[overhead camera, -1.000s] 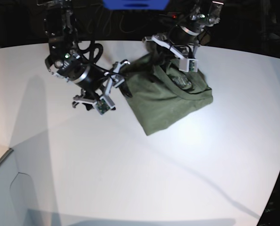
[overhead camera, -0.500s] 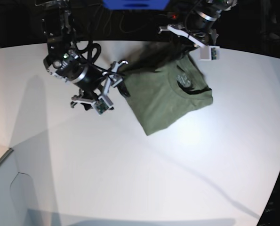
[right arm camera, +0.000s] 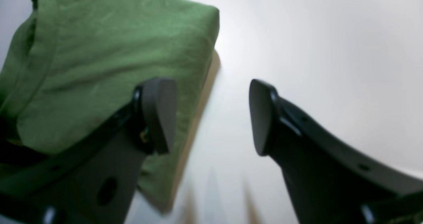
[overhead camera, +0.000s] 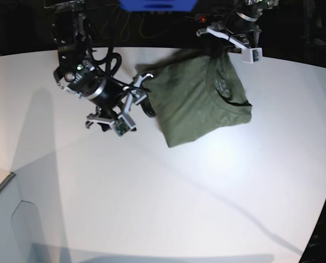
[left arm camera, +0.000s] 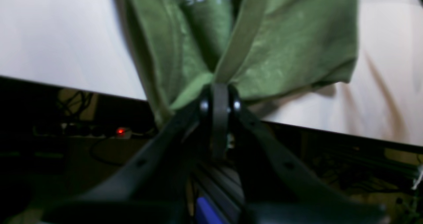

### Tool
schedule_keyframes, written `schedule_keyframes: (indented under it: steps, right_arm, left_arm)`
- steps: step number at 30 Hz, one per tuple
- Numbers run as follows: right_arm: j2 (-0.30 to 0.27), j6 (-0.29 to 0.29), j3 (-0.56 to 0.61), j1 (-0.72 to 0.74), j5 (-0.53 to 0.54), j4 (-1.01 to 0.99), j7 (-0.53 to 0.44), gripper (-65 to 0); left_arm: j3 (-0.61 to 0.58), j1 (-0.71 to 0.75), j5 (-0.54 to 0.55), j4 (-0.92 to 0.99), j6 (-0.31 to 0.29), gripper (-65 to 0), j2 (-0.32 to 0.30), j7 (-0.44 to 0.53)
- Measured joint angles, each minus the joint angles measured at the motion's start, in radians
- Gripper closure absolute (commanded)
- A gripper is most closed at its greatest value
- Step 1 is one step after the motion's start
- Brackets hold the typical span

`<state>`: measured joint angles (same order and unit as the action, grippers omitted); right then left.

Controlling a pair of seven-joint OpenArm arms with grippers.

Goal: Layout the t-shirt on the table in an organized manner, then fold the t-shirt properly
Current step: 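Press and smooth the bundle's edge with the left gripper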

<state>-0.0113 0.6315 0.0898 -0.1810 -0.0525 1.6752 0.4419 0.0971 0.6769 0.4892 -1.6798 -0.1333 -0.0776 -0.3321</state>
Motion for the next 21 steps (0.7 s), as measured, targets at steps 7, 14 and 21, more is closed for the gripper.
schedule_keyframes:
  steps: [7, 14, 21]
  right_arm:
    - [0.000, 0.000, -0.002, -0.006, 0.000, 0.000, 0.000, -34.8]
    - [0.000, 0.000, -0.002, -0.006, 0.000, 0.000, 0.002, -34.8]
    - [0.000, 0.000, -0.010, -0.002, 0.000, 0.002, 0.000, -35.1]
  left_arm:
    - [0.042, -0.033, 0.000, 0.047, 0.005, -18.6, 0.012, -0.007]
    - [0.057, -0.031, 0.035, 0.045, 0.005, -31.9, 0.008, -0.008]
    - [0.101, -0.004, 0.169, -0.031, 0.011, -32.5, -0.045, -0.007]
